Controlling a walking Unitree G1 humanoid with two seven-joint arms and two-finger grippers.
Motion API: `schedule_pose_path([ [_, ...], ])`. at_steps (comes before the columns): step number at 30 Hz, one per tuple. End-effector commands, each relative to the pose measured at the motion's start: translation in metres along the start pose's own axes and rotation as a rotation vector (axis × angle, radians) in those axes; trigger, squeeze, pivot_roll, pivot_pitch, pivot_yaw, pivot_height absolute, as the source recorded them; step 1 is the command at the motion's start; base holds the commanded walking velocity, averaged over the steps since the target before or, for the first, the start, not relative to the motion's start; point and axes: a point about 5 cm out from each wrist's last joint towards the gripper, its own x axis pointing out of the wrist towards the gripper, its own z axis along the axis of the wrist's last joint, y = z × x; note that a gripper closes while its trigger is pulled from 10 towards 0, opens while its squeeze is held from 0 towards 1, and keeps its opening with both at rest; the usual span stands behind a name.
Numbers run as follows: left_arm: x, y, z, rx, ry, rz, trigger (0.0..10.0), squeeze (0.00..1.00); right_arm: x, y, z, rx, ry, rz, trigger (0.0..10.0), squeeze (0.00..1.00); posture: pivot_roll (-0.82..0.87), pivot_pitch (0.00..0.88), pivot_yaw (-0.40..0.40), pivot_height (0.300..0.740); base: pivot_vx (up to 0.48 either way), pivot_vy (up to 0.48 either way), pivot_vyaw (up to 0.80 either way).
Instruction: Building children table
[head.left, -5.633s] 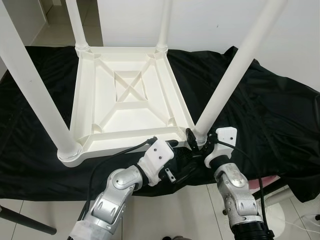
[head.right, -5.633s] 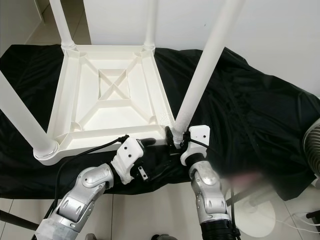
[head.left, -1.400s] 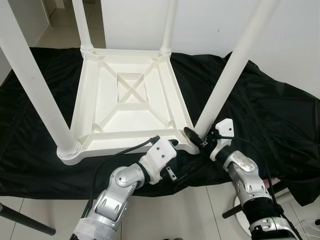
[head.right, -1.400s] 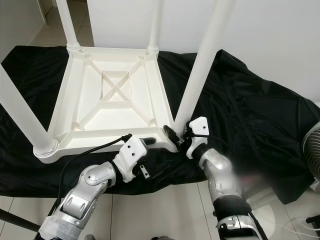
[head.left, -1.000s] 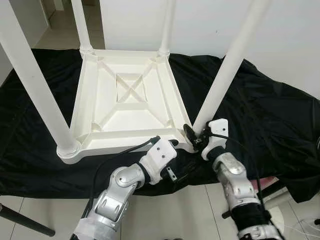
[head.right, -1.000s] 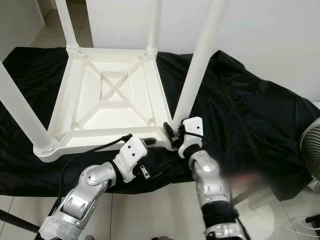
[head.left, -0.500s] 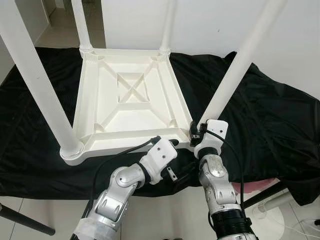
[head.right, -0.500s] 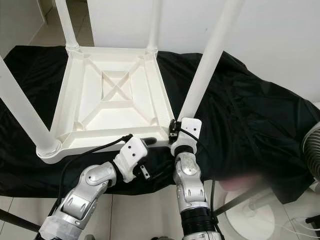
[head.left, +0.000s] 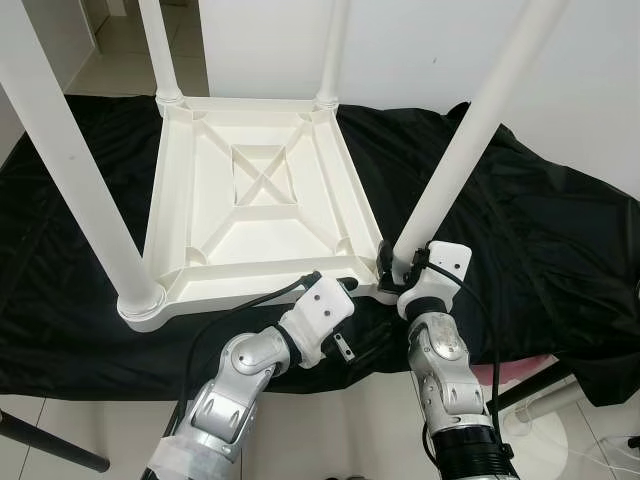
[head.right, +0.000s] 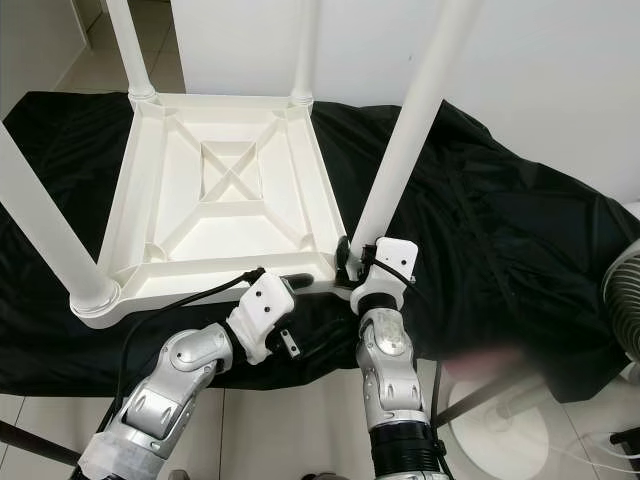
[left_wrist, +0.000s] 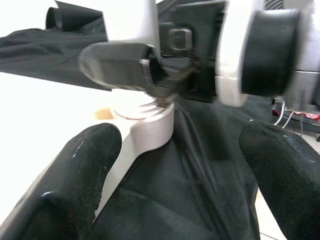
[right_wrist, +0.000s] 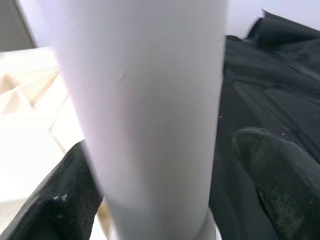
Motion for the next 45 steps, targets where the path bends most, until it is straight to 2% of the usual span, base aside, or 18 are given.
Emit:
schedule_pose_path([
  [1, -0.001, 0.001, -0.001, -0.015, -0.002, 0.08, 10.0, 0.0, -0.005, -0.003, -0.002, 0.009, 0.0, 0.023, 10.0, 1.0, -0.02, 0.052, -0.092, 0.74, 0.0, 0.0, 0.0],
  [2, -0.002, 0.002, -0.001, -0.02, -0.003, 0.081, 10.0, 0.0, -0.007, -0.005, -0.003, 0.001, 0.0, 0.044, 10.0, 0.59, -0.02, 0.051, -0.093, 0.74, 0.0, 0.0, 0.0],
  [4, -0.002, 0.002, -0.001, -0.023, -0.004, 0.082, 10.0, 0.0, -0.008, -0.005, -0.003, -0.004, 0.001, 0.058, 10.0, 0.59, -0.02, 0.051, -0.093, 0.74, 0.0, 0.0, 0.0],
  [5, -0.003, 0.003, -0.001, -0.029, -0.004, 0.086, 10.0, 0.0, -0.01, -0.005, -0.005, -0.003, 0.001, 0.075, 10.0, 0.0, -0.02, 0.05, -0.092, 0.74, 0.0, 0.0, 0.0],
  [15, -0.004, 0.009, 0.0, -0.055, -0.026, 0.112, 10.0, 0.0, -0.019, -0.006, -0.01, 0.003, -0.017, 0.147, 10.0, 0.0, -0.02, 0.056, -0.081, 0.74, 0.0, 0.0, 0.0],
  [21, -0.005, 0.009, 0.003, -0.074, -0.063, 0.064, 10.0, 0.0, -0.016, -0.014, -0.009, -0.039, -0.014, 0.247, 10.0, 0.0, -0.03, 0.061, -0.074, 0.74, 0.0, 0.0, 0.0],
  [28, -0.005, 0.008, 0.004, -0.092, -0.068, 0.034, 10.0, 0.0, -0.012, -0.021, -0.008, -0.082, -0.008, 0.297, 10.0, 0.0, -0.03, 0.066, -0.068, 0.74, 0.0, 0.0, 0.0],
  [30, -0.005, 0.006, 0.005, -0.102, -0.07, 0.013, 10.0, 0.0, -0.008, -0.026, -0.007, -0.103, -0.002, 0.337, 10.0, 0.0, -0.03, 0.067, -0.067, 0.74, 0.0, 0.0, 0.0],
  [32, -0.006, 0.004, 0.005, -0.111, -0.066, -0.016, 10.0, 0.0, 0.005, -0.033, -0.002, -0.145, 0.01, 0.435, 10.0, 0.0, -0.03, 0.068, -0.064, 0.74, 0.0, 0.0, 0.0],
  [34, -0.006, 0.003, 0.005, -0.114, -0.065, -0.024, 10.0, 0.0, 0.009, -0.034, 0.0, -0.154, 0.014, 0.471, 10.0, 0.0, -0.03, 0.068, -0.064, 0.74, 0.0, 0.0, 0.0],
  [45, -0.006, 0.0, 0.006, -0.109, -0.065, -0.037, 10.0, 0.0, 0.031, -0.026, 0.002, -0.241, 0.085, 0.687, 9.8, 0.0, -0.02, 0.069, -0.07, 0.74, 0.0, 0.0, 0.0],
])
